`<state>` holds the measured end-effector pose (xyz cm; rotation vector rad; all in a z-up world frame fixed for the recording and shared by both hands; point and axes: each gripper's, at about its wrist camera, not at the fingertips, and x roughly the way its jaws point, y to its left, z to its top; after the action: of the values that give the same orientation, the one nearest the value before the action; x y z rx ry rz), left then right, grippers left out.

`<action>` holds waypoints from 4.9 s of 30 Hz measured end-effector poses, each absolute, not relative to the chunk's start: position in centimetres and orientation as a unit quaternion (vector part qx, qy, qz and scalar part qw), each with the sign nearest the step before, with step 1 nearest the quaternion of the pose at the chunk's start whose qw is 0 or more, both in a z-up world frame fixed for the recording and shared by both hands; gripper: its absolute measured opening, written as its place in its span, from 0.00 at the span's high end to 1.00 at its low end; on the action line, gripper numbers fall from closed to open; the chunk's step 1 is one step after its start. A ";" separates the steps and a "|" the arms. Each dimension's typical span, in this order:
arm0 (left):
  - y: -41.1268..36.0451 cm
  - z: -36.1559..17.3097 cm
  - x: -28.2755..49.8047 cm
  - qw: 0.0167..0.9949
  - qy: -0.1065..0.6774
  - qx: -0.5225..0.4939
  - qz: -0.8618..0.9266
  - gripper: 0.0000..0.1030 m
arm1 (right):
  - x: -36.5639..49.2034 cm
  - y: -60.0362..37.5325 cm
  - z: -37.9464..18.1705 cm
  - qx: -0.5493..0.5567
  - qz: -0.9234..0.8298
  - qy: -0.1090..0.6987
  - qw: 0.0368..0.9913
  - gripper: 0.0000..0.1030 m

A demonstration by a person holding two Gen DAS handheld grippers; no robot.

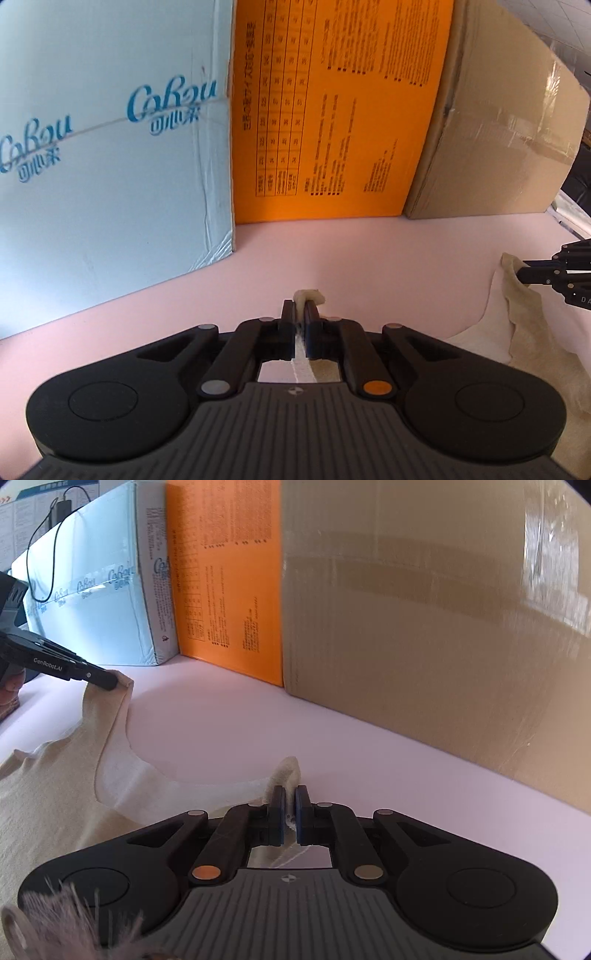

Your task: Fold clothes

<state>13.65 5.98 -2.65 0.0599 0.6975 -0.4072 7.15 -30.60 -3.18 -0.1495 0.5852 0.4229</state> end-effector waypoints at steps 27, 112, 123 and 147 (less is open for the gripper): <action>10.9 3.0 -11.2 0.947 0.254 -0.023 -0.197 0.96 | -1.6 -28.2 2.2 -0.101 0.292 0.295 0.904 0.64; -4.6 0.7 -0.3 0.877 0.408 0.101 -0.232 0.19 | -6.2 -45.6 -5.6 0.487 0.051 0.397 0.776 0.18; -4.7 -0.8 0.4 0.870 0.442 0.124 -0.181 0.19 | -2.7 -42.1 -5.0 0.390 0.041 0.396 0.830 0.91; 5.3 -2.1 -4.6 0.868 0.486 0.035 -0.096 0.18 | 0.6 -32.4 11.2 0.313 0.316 0.221 0.868 0.90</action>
<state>-4.58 5.32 -2.11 0.0737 1.0177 -0.2003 0.58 -32.39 11.23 0.6561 0.4629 0.6622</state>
